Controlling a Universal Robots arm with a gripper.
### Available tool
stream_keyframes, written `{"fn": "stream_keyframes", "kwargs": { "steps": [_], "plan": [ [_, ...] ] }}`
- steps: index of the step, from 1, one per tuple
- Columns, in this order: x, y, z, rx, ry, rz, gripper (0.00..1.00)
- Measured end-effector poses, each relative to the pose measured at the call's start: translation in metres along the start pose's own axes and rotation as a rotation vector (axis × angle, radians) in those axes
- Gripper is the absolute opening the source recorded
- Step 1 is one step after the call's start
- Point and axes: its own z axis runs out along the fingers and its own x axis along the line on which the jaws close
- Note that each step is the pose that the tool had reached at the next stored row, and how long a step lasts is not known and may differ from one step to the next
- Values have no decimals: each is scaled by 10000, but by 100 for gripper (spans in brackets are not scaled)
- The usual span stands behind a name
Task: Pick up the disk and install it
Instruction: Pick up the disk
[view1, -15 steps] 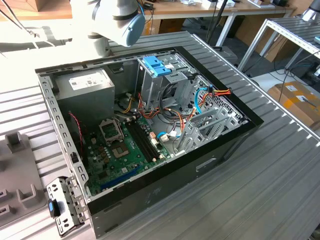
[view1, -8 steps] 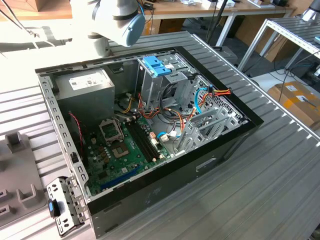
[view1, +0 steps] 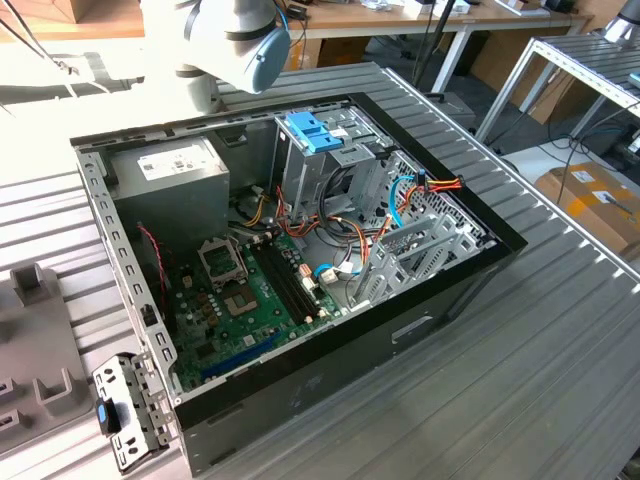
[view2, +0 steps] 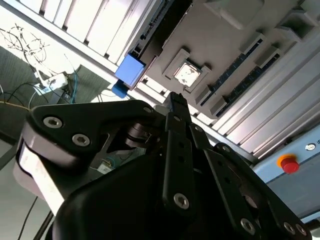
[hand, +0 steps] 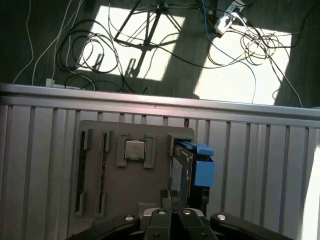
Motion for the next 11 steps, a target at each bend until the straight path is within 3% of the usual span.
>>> {"fn": "stream_keyframes", "kwargs": {
  "steps": [8, 11],
  "plan": [
    [0, 0, 2, 19, 21, 586, 11],
    [0, 0, 6, 42, 5, 1210, 11]
  ]
}}
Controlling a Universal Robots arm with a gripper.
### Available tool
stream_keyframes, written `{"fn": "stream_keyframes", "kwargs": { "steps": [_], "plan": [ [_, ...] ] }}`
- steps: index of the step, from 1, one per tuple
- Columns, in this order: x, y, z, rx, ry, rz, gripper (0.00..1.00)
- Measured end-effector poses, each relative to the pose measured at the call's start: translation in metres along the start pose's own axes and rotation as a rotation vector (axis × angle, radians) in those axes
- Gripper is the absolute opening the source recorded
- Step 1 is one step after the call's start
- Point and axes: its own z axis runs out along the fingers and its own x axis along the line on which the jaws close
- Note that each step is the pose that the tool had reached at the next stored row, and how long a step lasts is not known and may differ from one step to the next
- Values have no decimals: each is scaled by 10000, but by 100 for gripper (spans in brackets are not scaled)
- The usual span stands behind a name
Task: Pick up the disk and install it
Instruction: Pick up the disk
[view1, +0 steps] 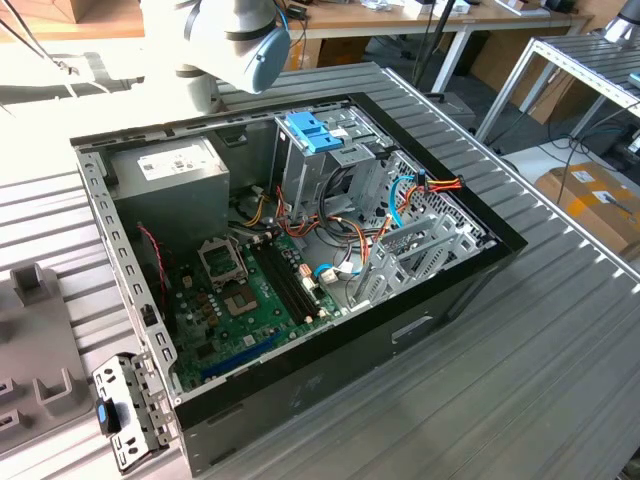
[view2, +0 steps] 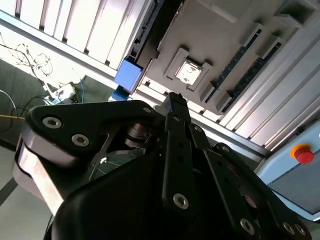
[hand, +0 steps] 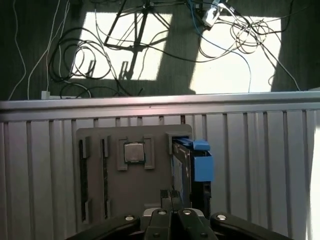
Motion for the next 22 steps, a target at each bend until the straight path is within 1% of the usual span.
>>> {"fn": "stream_keyframes", "kwargs": {
  "steps": [2, 6, 13, 14, 15, 17, 18, 20, 22],
  "plan": [
    [0, 0, 1, 7, -6, 229, 11],
    [0, 0, 1, 13, -11, 415, 11],
    [0, 0, 1, 15, -12, 450, 11],
    [0, 0, 1, 15, -11, 450, 17],
    [0, 0, 1, 15, -11, 450, 17],
    [0, 0, 1, 15, -12, 451, 29],
    [0, 0, 1, 15, -11, 451, 42],
    [0, 0, 1, 15, -12, 452, 54],
    [0, 0, 1, 15, -12, 453, 54]
  ]
}}
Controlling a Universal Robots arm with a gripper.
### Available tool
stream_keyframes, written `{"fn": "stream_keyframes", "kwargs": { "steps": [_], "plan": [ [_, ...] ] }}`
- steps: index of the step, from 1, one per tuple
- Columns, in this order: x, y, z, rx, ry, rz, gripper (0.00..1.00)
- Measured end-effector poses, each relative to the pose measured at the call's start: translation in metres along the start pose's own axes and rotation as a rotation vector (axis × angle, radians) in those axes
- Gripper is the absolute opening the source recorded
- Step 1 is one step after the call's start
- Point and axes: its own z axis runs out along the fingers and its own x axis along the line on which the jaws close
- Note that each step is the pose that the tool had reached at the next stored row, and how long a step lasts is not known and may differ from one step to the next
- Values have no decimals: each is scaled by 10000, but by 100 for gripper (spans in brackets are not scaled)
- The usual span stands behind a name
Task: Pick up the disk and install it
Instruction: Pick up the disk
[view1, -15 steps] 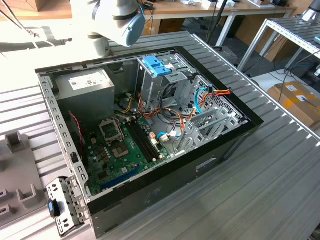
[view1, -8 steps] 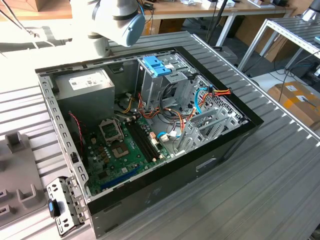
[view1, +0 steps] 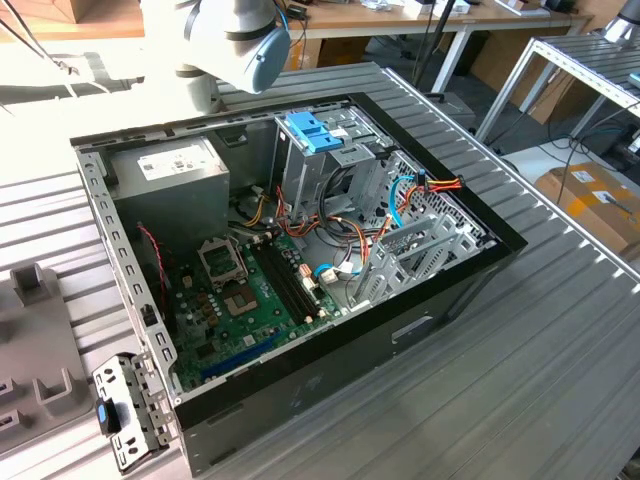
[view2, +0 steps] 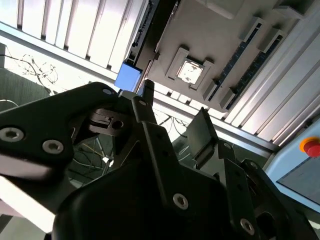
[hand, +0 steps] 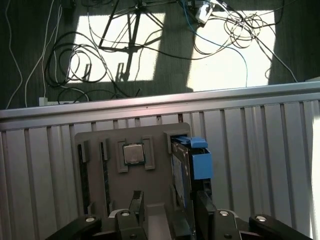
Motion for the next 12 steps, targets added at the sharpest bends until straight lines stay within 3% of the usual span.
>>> {"fn": "stream_keyframes", "kwargs": {
  "steps": [5, 12],
  "plan": [
    [-4, 0, 5, 1, -1, 2, 54],
    [-74, 7, 35, 0, 0, 5, 54]
  ]
}}
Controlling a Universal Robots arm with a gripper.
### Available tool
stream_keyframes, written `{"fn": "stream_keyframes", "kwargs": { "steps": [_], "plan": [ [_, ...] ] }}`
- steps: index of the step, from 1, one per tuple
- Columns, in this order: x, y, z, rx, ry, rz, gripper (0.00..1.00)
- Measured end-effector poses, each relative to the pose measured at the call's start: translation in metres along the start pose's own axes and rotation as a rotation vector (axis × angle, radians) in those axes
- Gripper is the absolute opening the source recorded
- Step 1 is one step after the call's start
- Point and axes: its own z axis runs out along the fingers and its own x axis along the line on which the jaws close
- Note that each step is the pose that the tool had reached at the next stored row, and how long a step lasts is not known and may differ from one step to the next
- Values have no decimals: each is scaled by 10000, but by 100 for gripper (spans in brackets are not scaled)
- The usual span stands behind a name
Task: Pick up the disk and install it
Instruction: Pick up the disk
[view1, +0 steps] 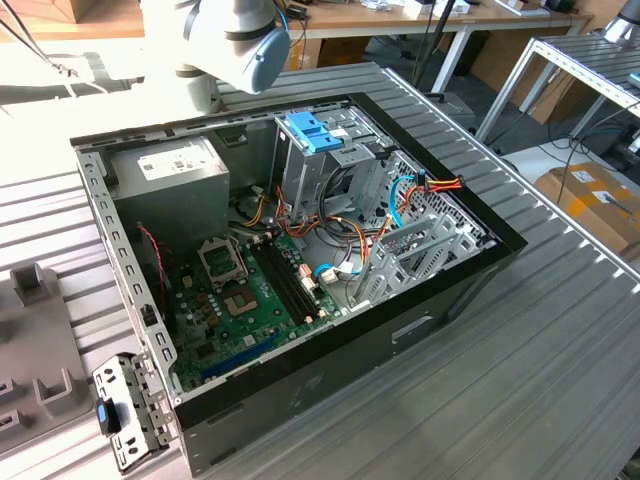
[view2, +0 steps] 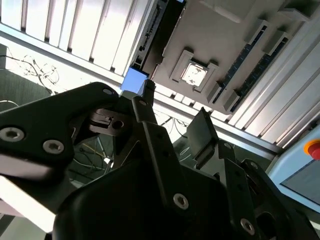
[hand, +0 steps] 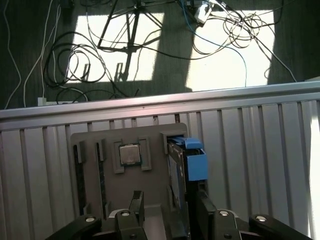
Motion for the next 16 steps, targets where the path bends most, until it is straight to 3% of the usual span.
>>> {"fn": "stream_keyframes", "kwargs": {
  "steps": [16],
  "plan": [
    [-29, 2, 67, 2, -2, 4, 54]
  ]
}}
